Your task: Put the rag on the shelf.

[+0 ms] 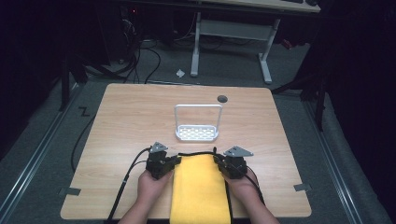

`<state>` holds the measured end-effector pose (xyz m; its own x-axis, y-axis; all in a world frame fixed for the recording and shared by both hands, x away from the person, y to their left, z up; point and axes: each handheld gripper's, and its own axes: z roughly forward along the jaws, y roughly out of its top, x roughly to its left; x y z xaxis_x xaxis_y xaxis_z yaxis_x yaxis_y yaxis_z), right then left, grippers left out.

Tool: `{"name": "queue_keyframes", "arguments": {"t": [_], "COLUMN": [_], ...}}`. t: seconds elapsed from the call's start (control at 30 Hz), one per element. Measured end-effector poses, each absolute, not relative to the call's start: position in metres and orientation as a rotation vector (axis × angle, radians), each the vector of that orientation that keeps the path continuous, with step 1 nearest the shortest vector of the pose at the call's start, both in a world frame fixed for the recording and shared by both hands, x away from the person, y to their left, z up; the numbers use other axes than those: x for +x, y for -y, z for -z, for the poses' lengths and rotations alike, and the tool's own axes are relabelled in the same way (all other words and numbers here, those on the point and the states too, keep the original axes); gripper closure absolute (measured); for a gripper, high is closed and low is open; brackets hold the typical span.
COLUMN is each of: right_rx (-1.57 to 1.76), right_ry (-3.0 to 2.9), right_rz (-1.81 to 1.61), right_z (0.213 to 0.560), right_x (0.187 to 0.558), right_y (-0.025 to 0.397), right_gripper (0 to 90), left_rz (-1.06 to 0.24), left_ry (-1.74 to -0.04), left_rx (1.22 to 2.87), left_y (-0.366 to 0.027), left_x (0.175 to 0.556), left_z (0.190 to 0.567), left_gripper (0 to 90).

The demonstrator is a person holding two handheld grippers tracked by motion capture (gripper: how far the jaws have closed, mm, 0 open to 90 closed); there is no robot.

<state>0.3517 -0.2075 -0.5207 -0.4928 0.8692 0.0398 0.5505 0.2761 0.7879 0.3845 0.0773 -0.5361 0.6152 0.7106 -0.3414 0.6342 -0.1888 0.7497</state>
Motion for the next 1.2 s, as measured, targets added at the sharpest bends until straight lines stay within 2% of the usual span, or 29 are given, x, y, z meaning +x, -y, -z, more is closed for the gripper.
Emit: {"name": "queue_keyframes", "arguments": {"t": [0.27, 0.53, 0.6, 1.2], "right_rx": [1.221, 1.148, 1.134, 1.008], "right_ry": [-2.088, -2.030, -2.015, -1.900], "right_rz": [-1.130, -1.167, -1.184, -1.277], "right_z": [0.505, 0.483, 0.476, 0.425], "right_x": [0.347, 0.341, 0.341, 0.338], "right_y": [0.205, 0.203, 0.203, 0.195], "right_gripper": [78.6, 78.5, 78.5, 78.4], "left_rz": [-0.220, -0.262, -0.306, -0.383], "left_ry": [-1.021, -0.985, -0.952, -0.889], "left_rx": [1.812, 1.757, 1.751, 1.670], "left_y": [-0.079, -0.081, -0.083, -0.093], "left_x": [0.372, 0.368, 0.366, 0.364], "left_z": [0.517, 0.498, 0.486, 0.435], "left_gripper": [84.3, 83.7, 83.7, 83.8]}}
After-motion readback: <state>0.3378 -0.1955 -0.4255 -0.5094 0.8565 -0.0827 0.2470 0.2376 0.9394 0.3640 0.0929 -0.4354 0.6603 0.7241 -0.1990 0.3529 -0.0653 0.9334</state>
